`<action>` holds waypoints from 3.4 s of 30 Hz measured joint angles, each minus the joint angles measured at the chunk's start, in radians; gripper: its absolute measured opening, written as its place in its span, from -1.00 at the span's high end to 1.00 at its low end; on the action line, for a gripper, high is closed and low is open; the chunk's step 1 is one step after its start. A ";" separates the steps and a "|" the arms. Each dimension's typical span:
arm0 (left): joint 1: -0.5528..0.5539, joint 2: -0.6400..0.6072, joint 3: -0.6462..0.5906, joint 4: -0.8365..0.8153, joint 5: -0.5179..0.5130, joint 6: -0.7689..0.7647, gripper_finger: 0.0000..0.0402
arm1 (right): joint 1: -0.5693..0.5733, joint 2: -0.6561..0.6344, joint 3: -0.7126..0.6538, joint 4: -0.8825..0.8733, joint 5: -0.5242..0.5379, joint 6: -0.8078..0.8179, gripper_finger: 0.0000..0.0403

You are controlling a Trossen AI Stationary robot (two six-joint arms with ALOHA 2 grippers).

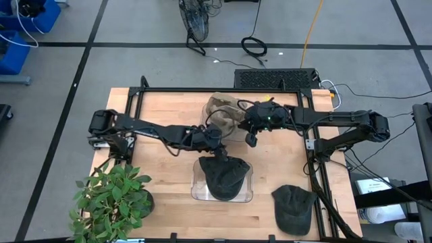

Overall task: Pick & Place hat
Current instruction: Put the brown cap into the top transparent bin, then put the black cap into the bottom transparent bin

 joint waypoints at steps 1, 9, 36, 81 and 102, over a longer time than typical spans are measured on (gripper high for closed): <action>-0.004 -0.015 0.000 -0.016 -0.016 0.013 -0.17 | -0.001 0.000 0.000 0.004 -0.023 -0.022 0.98; -0.009 -0.143 0.000 -0.095 -0.118 0.091 -0.17 | -0.028 0.035 0.000 0.066 -0.042 -0.048 0.98; 0.018 -0.195 0.000 -0.136 -0.173 0.258 -0.17 | -0.059 -0.029 -0.001 -0.051 -0.012 0.098 -0.01; 0.049 -0.949 -0.530 -0.097 -0.055 0.403 -0.17 | 0.412 0.048 0.433 -1.253 -0.028 0.957 0.92; 0.033 -0.949 -0.530 0.042 -0.007 0.239 -0.17 | 0.759 -0.126 -0.243 -0.773 -0.332 1.060 -0.13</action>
